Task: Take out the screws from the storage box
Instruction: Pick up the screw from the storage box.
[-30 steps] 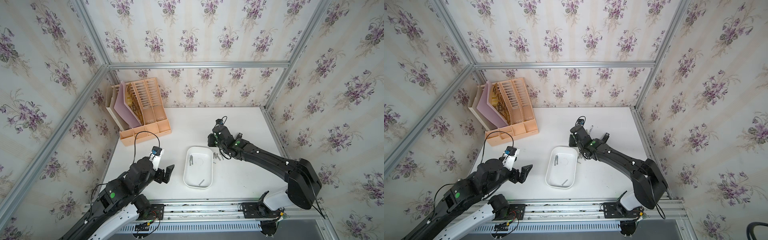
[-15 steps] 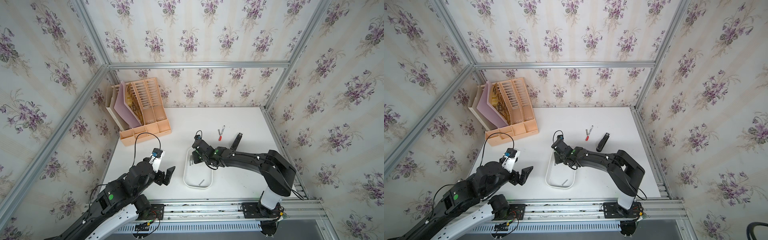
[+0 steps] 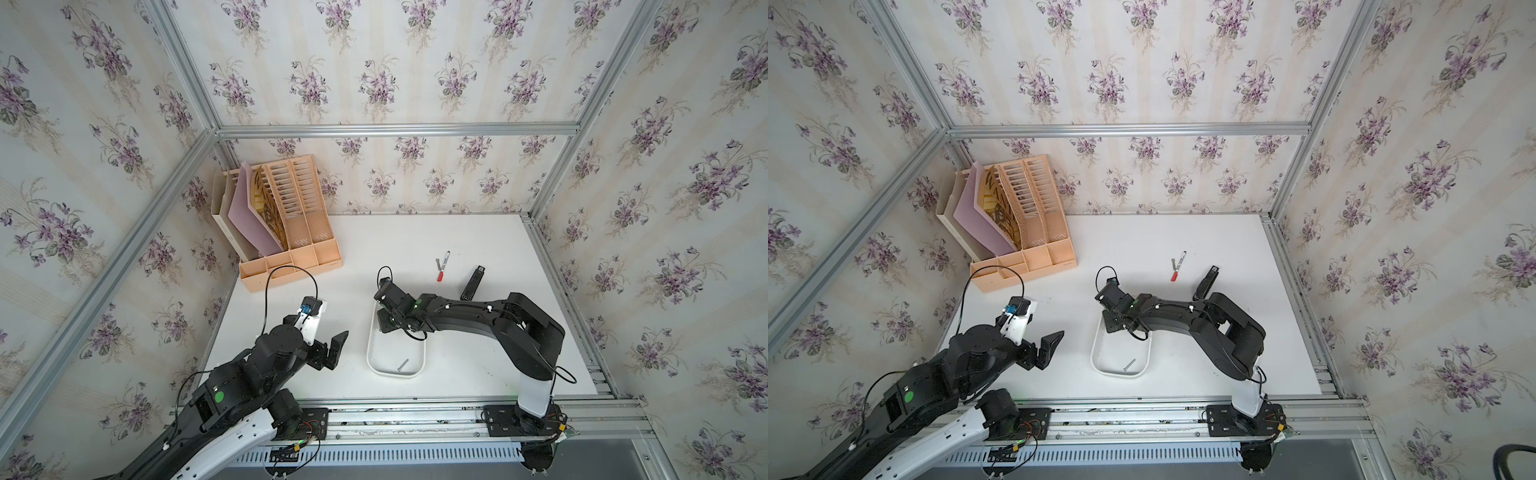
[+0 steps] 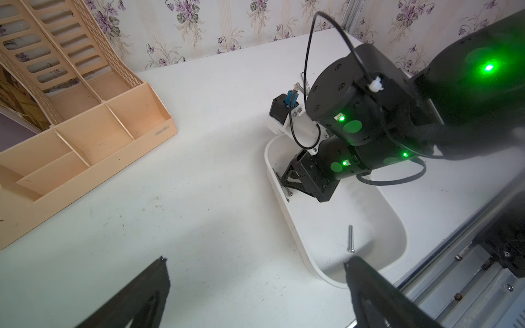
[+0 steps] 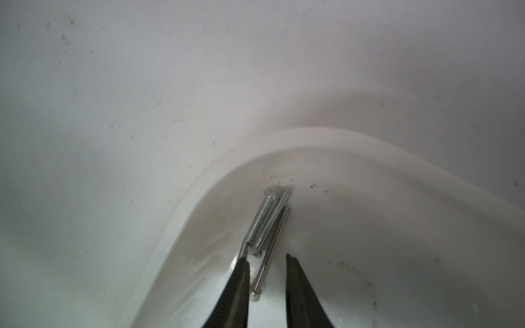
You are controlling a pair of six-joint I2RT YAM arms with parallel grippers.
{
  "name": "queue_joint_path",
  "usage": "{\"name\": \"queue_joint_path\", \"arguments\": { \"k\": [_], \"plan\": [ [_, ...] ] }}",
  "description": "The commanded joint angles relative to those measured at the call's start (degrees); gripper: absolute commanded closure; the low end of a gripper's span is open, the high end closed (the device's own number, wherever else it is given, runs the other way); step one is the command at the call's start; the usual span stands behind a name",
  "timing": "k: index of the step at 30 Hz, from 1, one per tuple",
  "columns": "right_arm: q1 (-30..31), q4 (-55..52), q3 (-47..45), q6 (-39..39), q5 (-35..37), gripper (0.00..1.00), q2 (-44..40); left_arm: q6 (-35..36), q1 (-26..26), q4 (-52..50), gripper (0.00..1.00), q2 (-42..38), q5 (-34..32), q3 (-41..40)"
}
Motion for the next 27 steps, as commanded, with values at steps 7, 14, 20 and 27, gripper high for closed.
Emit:
{"name": "queue_joint_path", "arguments": {
  "k": [7,14,20,27],
  "plan": [
    [0.0,-2.9,0.9,0.7,-0.6,0.76,2.0,0.0,-0.1,1.3,0.01,-0.6,-1.4,0.2],
    [0.0,-4.5,2.3,0.5,0.5,0.82,3.4,-0.1,0.0,1.0,0.01,-0.5,-1.3,0.4],
    [0.0,-4.4,1.8,0.4,1.6,1.00,2.4,-0.2,0.0,1.1,0.01,-0.6,-1.5,0.3],
    [0.0,-2.4,-0.4,-0.2,2.1,1.00,-1.5,-0.6,0.0,0.6,0.01,-1.5,-1.9,0.6]
  ]
}}
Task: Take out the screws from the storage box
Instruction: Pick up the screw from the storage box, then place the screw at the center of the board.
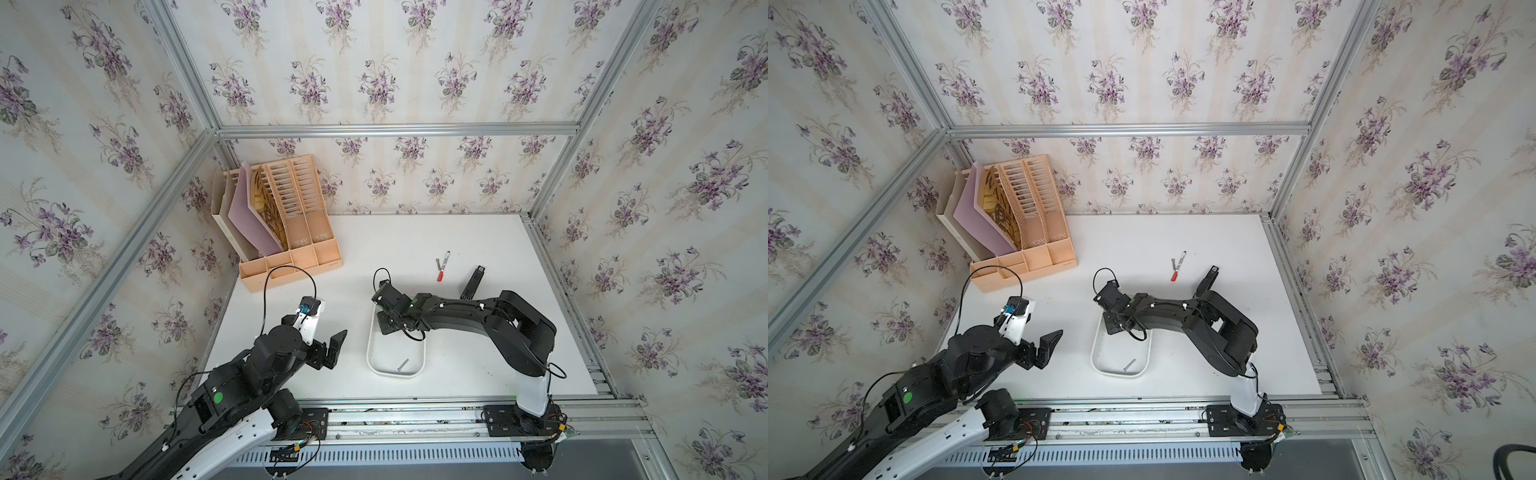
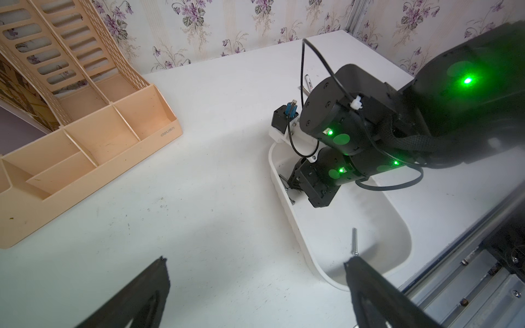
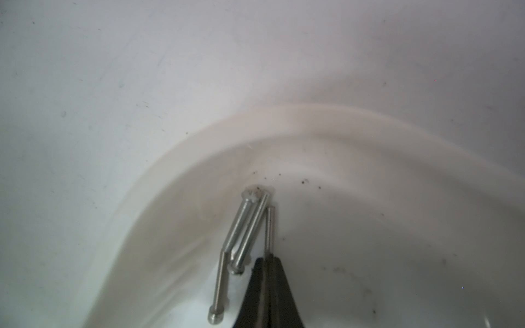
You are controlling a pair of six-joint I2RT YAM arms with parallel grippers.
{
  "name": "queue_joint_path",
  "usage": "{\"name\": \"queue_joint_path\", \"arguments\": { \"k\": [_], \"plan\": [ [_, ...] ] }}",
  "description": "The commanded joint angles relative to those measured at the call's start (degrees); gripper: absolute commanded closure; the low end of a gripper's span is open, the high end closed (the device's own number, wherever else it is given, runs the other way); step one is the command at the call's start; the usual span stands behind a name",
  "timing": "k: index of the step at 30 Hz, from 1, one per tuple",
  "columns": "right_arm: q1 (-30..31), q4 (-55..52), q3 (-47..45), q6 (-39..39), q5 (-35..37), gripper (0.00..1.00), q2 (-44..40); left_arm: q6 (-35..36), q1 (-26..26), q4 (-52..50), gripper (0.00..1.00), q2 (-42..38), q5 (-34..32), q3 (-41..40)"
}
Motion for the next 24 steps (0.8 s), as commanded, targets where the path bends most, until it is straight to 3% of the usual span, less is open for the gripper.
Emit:
{"name": "queue_joint_path", "arguments": {
  "k": [1,8,13,24],
  "plan": [
    [-0.1,1.9,-2.6,-0.7,1.3,1.00,-4.9,-0.5,-0.1,0.8,0.01,-0.9,-1.1,0.4],
    [-0.1,7.1,-11.1,-1.1,9.9,1.00,-19.8,-0.3,0.0,0.8,0.01,0.7,-0.5,0.4],
    [-2.6,6.4,-15.6,2.9,17.3,1.00,-27.2,-0.4,0.0,0.9,0.01,-0.2,-1.1,0.4],
    [-14.6,2.4,-17.5,9.9,11.0,1.00,-24.0,-0.5,0.0,0.7,0.01,-0.7,-1.5,0.5]
  ]
}}
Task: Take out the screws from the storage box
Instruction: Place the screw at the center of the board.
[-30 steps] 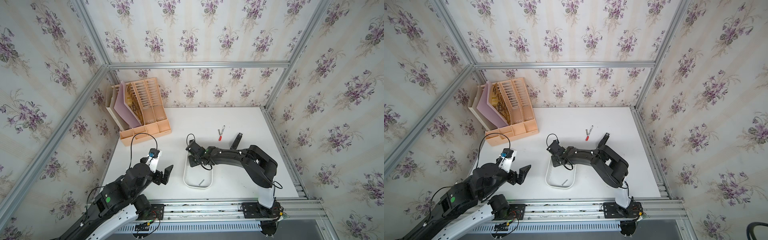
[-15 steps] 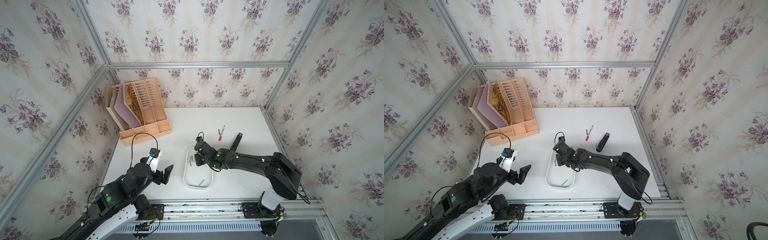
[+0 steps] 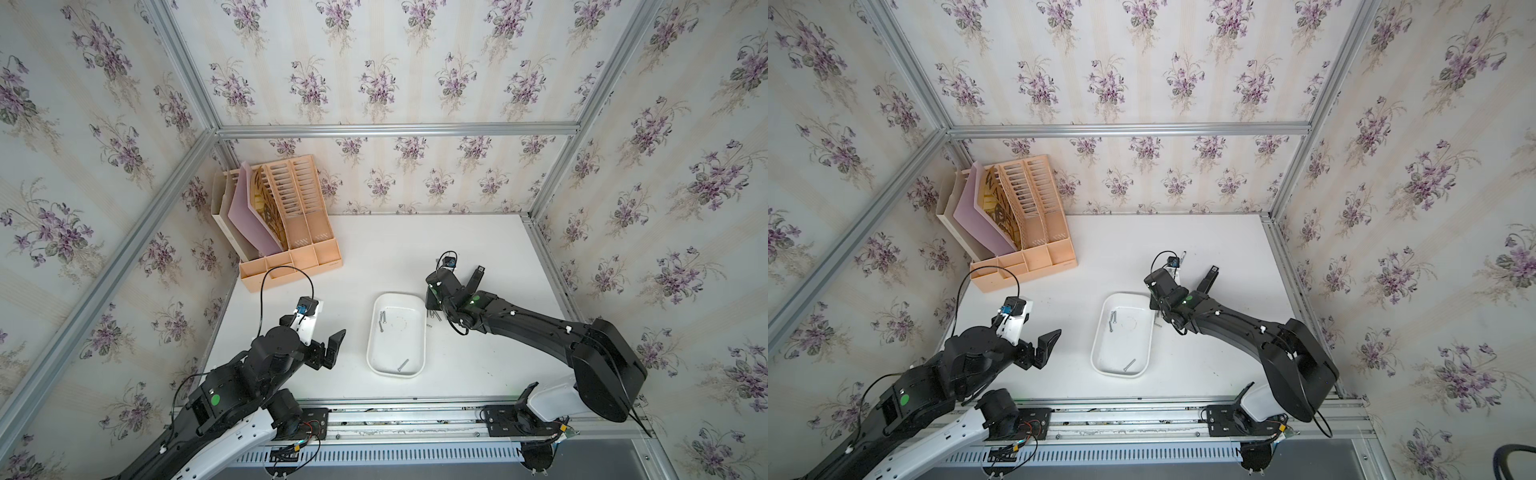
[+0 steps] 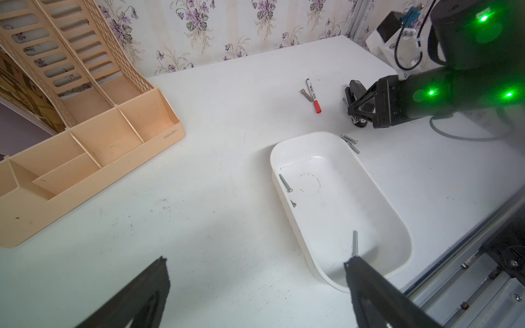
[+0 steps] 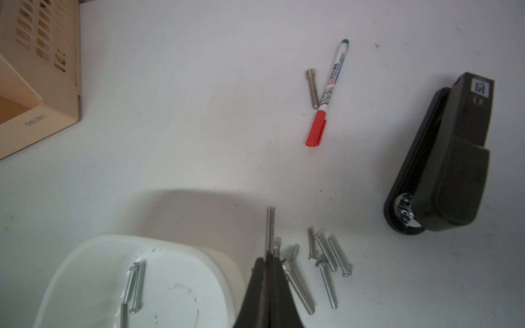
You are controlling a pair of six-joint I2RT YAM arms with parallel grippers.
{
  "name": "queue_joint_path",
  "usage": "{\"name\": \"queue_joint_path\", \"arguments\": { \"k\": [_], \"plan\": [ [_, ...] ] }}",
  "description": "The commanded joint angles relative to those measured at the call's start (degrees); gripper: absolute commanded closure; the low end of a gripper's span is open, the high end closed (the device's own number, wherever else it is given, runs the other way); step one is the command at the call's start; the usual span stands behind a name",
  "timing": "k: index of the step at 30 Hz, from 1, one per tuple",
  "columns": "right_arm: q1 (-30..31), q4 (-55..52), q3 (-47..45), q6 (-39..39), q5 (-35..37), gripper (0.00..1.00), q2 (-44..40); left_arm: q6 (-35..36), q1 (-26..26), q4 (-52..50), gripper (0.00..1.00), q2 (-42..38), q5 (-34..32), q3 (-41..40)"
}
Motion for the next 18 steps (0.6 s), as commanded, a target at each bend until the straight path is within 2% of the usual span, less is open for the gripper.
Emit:
{"name": "queue_joint_path", "arguments": {
  "k": [1,18],
  "plan": [
    [-1.7,-1.5,0.4,2.4,-2.3,1.00,2.2,-0.5,0.0,0.8,0.01,0.0,-1.0,0.3],
    [-7.3,-4.2,3.2,2.7,-9.3,1.00,12.3,-0.5,0.0,0.6,0.01,0.0,-1.2,0.5]
  ]
}}
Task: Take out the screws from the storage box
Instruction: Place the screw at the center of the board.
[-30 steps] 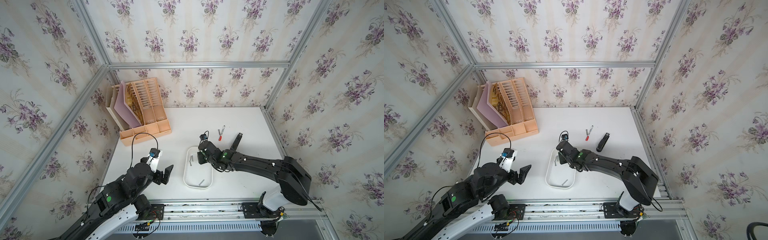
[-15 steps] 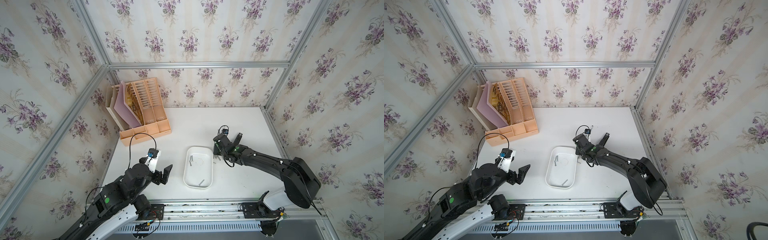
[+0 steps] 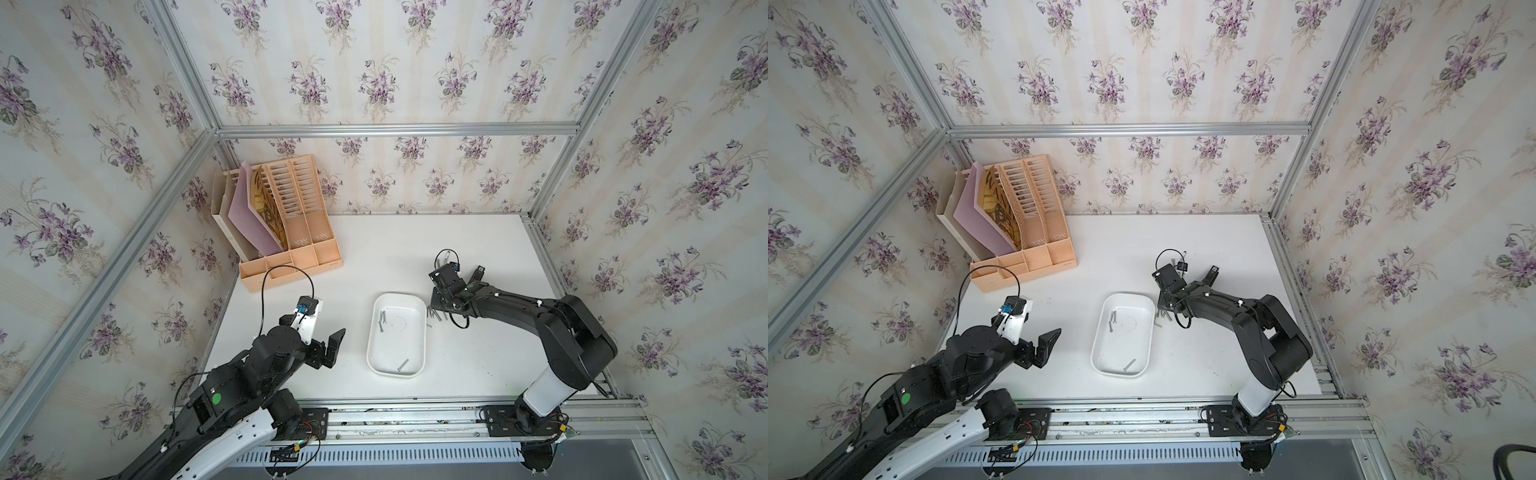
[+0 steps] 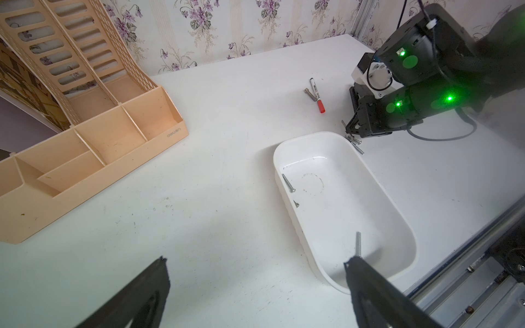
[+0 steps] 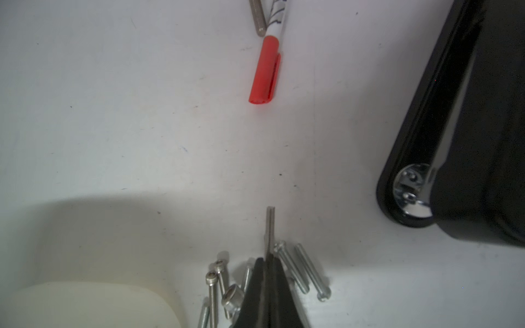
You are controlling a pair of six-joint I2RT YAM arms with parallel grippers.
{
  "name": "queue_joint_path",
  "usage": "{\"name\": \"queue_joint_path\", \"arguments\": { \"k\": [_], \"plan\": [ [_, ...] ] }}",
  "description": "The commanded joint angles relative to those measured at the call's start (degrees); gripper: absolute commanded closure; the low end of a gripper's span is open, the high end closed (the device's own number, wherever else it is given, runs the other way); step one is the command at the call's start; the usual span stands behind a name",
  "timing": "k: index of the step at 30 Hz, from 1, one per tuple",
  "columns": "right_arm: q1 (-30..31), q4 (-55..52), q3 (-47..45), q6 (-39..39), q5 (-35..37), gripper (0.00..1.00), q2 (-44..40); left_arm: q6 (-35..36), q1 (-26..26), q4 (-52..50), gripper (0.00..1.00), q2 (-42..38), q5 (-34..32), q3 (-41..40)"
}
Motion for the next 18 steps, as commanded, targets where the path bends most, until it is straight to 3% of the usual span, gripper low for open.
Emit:
{"name": "queue_joint_path", "arguments": {
  "k": [1,5,14,18],
  "plan": [
    [-0.2,-0.8,0.9,0.5,-2.2,1.00,1.7,-0.1,0.0,0.7,0.01,-0.9,-0.8,0.4],
    [-0.3,-0.8,1.3,0.3,-3.1,1.00,2.6,-0.2,0.0,0.7,0.01,-0.3,-0.9,0.4],
    [-0.3,-0.8,1.1,0.2,-2.7,0.74,1.7,-0.4,0.0,0.6,0.01,0.8,-0.1,0.5],
    [-0.2,0.7,-0.2,0.2,-2.9,0.69,-0.8,-0.4,0.0,0.7,0.01,2.6,1.2,0.3]
  ]
}}
